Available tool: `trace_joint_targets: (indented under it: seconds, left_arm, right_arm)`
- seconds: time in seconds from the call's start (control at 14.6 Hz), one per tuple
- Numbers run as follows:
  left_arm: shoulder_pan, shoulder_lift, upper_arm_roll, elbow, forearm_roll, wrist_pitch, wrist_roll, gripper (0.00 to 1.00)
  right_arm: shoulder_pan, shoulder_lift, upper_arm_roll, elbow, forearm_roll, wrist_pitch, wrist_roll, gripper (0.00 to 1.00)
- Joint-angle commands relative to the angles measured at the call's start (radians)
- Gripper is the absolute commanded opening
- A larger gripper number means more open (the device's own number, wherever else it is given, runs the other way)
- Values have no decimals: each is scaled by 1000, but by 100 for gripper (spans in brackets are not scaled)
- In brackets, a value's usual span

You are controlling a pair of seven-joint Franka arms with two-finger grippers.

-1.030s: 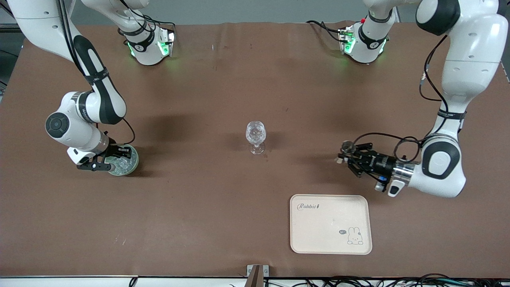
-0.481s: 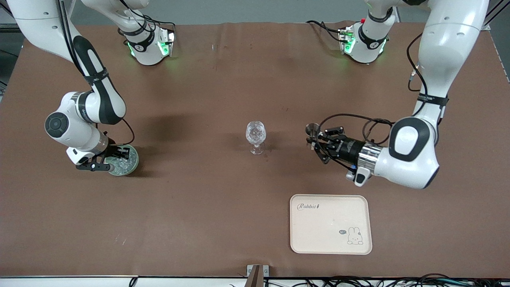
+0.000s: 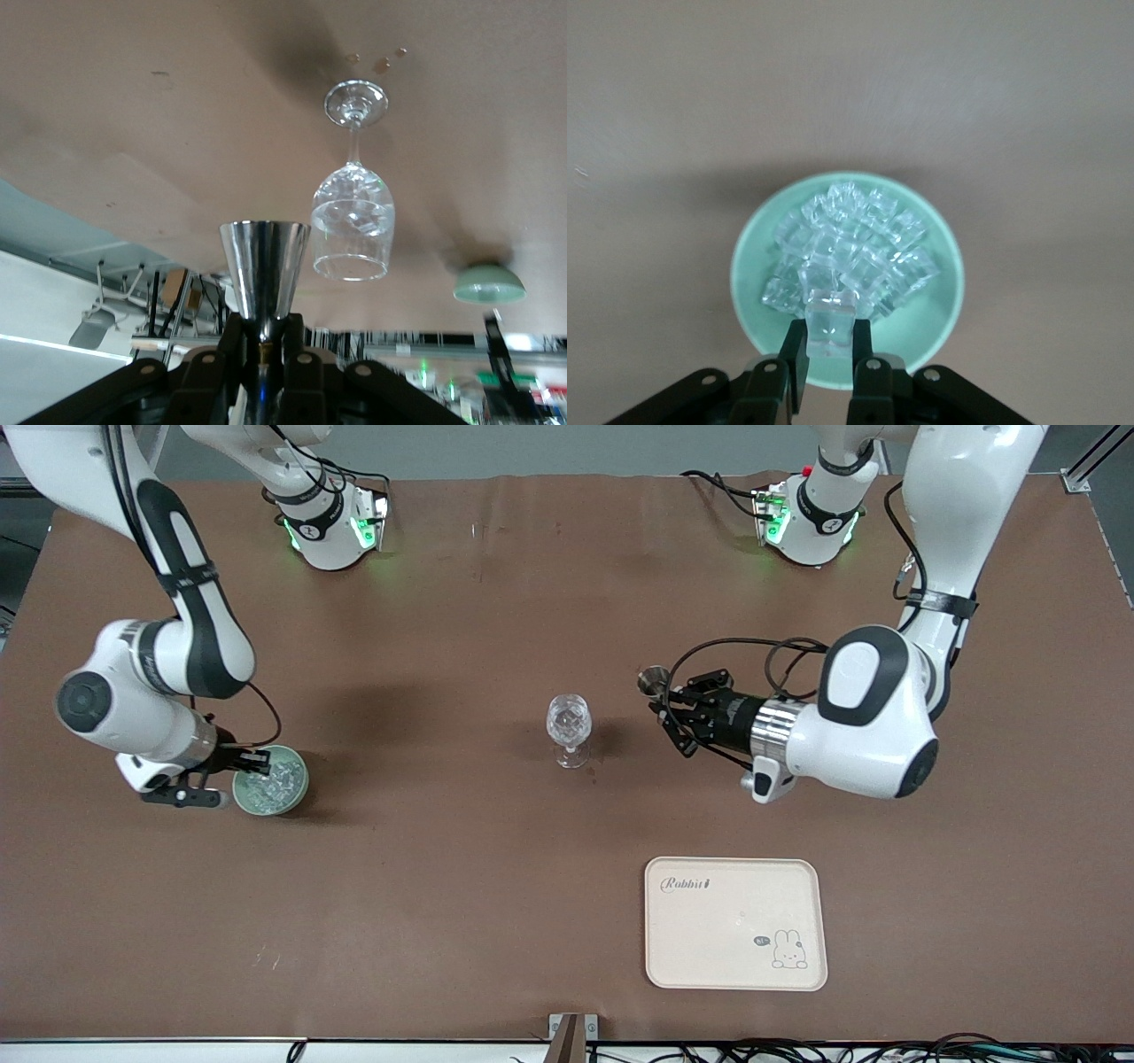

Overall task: Pour wine and add ice with both arms
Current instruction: 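Carry the jigger over the glass with the left gripper while the right gripper lifts ice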

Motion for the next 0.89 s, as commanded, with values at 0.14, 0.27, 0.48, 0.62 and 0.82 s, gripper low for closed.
trace_joint_targets:
  seconds: [0.14, 0.27, 0.48, 0.62, 0.82]
  left_arm:
    - [-107, -37, 5, -24, 91, 95, -137, 0]
    - [-164, -31, 5, 8, 198, 118, -259, 0]
    - [-182, -31, 5, 33, 263, 118, -356, 0]
    - [-212, -31, 8, 35, 302, 120, -419, 0]
    - [-233, -25, 5, 48, 368, 125, -494, 0]
  right_arm:
    - [-22, -165, 5, 203, -10, -356, 34, 0]
    - [-22, -173, 5, 370, -10, -569, 37, 0]
    - [-37, -182, 5, 574, -10, -804, 39, 0]
    - [-40, -195, 4, 639, -10, -872, 36, 0]
    - [-40, -201, 5, 708, -10, -941, 25, 0]
